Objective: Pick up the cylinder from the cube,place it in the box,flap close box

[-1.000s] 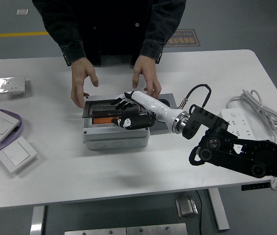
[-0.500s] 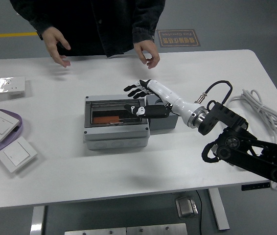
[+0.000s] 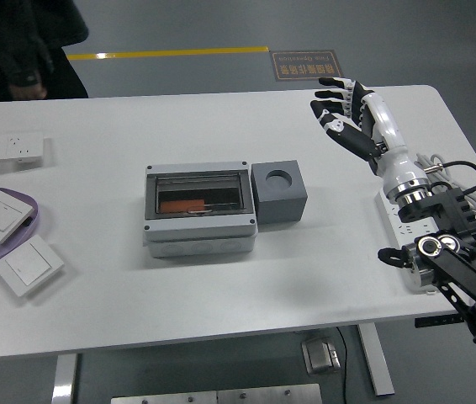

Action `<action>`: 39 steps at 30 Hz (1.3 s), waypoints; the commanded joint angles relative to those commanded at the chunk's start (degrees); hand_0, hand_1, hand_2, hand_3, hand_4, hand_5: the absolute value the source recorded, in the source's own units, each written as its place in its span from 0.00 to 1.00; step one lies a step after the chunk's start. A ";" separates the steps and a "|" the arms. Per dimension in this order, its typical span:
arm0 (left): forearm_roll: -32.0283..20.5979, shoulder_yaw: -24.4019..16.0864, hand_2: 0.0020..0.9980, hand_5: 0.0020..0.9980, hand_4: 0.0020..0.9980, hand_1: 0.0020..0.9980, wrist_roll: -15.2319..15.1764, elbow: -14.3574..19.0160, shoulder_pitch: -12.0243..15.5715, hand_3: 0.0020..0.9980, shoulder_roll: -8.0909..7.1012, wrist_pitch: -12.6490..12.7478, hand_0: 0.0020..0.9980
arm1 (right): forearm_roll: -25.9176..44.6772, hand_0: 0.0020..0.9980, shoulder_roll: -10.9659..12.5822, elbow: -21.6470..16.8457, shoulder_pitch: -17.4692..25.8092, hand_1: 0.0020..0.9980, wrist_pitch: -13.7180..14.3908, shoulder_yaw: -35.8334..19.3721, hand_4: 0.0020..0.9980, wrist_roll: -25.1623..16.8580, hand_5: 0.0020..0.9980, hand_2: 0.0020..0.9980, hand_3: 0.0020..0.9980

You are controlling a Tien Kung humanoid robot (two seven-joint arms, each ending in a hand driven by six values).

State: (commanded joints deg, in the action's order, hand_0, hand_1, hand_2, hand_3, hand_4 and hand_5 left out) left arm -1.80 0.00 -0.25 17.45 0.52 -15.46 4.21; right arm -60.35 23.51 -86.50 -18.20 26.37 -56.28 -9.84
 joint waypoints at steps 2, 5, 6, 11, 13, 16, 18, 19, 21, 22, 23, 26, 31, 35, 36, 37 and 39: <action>0.04 0.00 0.60 0.24 0.71 0.63 0.02 0.00 0.07 0.63 -0.02 0.02 0.61 | 1.55 0.73 -0.55 1.82 1.32 0.68 0.06 -2.29 0.72 -1.60 0.40 0.68 0.71; 0.28 -0.17 0.60 0.24 0.71 0.63 0.13 0.00 0.14 0.63 -0.13 0.02 0.61 | 4.68 0.73 -1.36 5.26 1.92 0.68 -0.29 -3.93 0.72 -3.86 0.40 0.68 0.71; 0.26 -0.15 0.60 0.24 0.71 0.63 0.13 0.00 0.14 0.63 -0.18 0.02 0.61 | 5.73 0.73 -1.66 6.45 1.95 0.68 -0.49 -4.26 0.72 -4.74 0.40 0.68 0.71; -0.10 -0.02 0.60 0.24 0.71 0.63 -0.01 -0.02 0.25 0.63 -0.13 -0.02 0.61 | 10.73 0.77 -3.09 13.04 2.36 0.73 -1.06 -5.75 0.75 -10.27 0.34 0.74 0.80; -0.20 -0.01 0.60 0.24 0.71 0.63 0.00 -0.02 0.38 0.63 0.00 -0.03 0.61 | 12.57 0.77 -3.62 15.31 2.71 0.73 -1.28 -6.25 0.75 -12.54 0.34 0.74 0.80; -0.24 0.00 0.60 0.24 0.71 0.63 0.10 -0.04 0.54 0.63 0.23 -0.04 0.61 | 14.94 0.82 -4.37 17.71 3.12 0.76 -1.26 -6.81 0.76 -16.02 0.26 0.76 0.79; -0.26 0.00 0.60 0.24 0.71 0.63 0.14 -0.05 0.57 0.63 0.31 -0.05 0.61 | 16.31 0.82 -4.72 18.57 3.23 0.76 -1.13 -6.97 0.76 -18.05 0.26 0.76 0.79; -0.26 0.00 0.60 0.24 0.71 0.63 0.15 -0.06 0.56 0.63 0.31 -0.06 0.61 | 16.87 0.82 -4.83 18.87 3.25 0.76 -1.09 -6.96 0.76 -18.65 0.26 0.76 0.79; -0.25 0.00 0.61 0.24 0.71 0.63 0.15 -0.07 0.51 0.63 0.29 -0.07 0.61 | 17.91 0.81 -4.98 19.40 3.29 0.75 -1.03 -6.79 0.78 -19.54 0.22 0.75 0.76; -0.25 0.00 0.61 0.24 0.71 0.63 0.14 -0.07 0.48 0.63 0.27 -0.07 0.61 | 18.35 0.81 -5.02 19.60 3.32 0.75 -0.99 -6.67 0.78 -19.85 0.22 0.75 0.76; -0.25 0.00 0.61 0.24 0.71 0.63 0.13 -0.08 0.45 0.63 0.25 -0.08 0.61 | 18.91 0.81 -5.05 19.79 3.38 0.75 -0.90 -6.42 0.78 -20.28 0.22 0.75 0.76; -0.11 -0.12 0.60 0.24 0.71 0.63 0.17 -0.10 0.40 0.63 0.19 -0.08 0.61 | 20.49 0.79 -5.12 20.07 3.59 0.73 -0.59 -5.48 0.77 -21.65 0.25 0.72 0.73; 0.02 -0.20 0.60 0.24 0.71 0.63 0.19 -0.11 0.35 0.63 0.20 -0.08 0.61 | 22.47 0.79 -5.26 19.53 4.20 0.73 -0.60 -3.65 0.77 -23.30 0.25 0.72 0.73; 0.06 -0.20 0.60 0.24 0.71 0.63 0.19 -0.12 0.34 0.63 0.26 -0.07 0.61 | 22.83 0.78 -5.33 18.54 4.60 0.72 -0.68 -2.31 0.75 -23.55 0.30 0.71 0.72; 0.10 -0.23 0.60 0.24 0.71 0.63 0.20 -0.12 0.34 0.63 0.28 -0.06 0.61 | 22.84 0.78 -5.33 18.35 4.64 0.72 -0.69 -2.08 0.75 -23.53 0.30 0.71 0.72; 0.11 -0.23 0.60 0.24 0.71 0.63 0.20 -0.12 0.34 0.63 0.31 -0.06 0.61 | 22.85 0.78 -5.32 18.14 4.66 0.72 -0.71 -1.87 0.75 -23.51 0.30 0.71 0.72; -0.01 -0.12 0.60 0.24 0.71 0.63 0.15 -0.12 0.33 0.63 0.37 -0.06 0.61 | 22.89 0.77 -5.24 17.69 4.67 0.71 -0.72 -1.57 0.78 -23.48 0.32 0.70 0.73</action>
State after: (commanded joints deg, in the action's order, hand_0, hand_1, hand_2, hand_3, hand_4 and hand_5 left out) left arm -1.81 -0.12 -0.10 17.33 0.85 -15.10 4.15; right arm -37.46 18.27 -68.81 -13.53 25.65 -57.86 -33.31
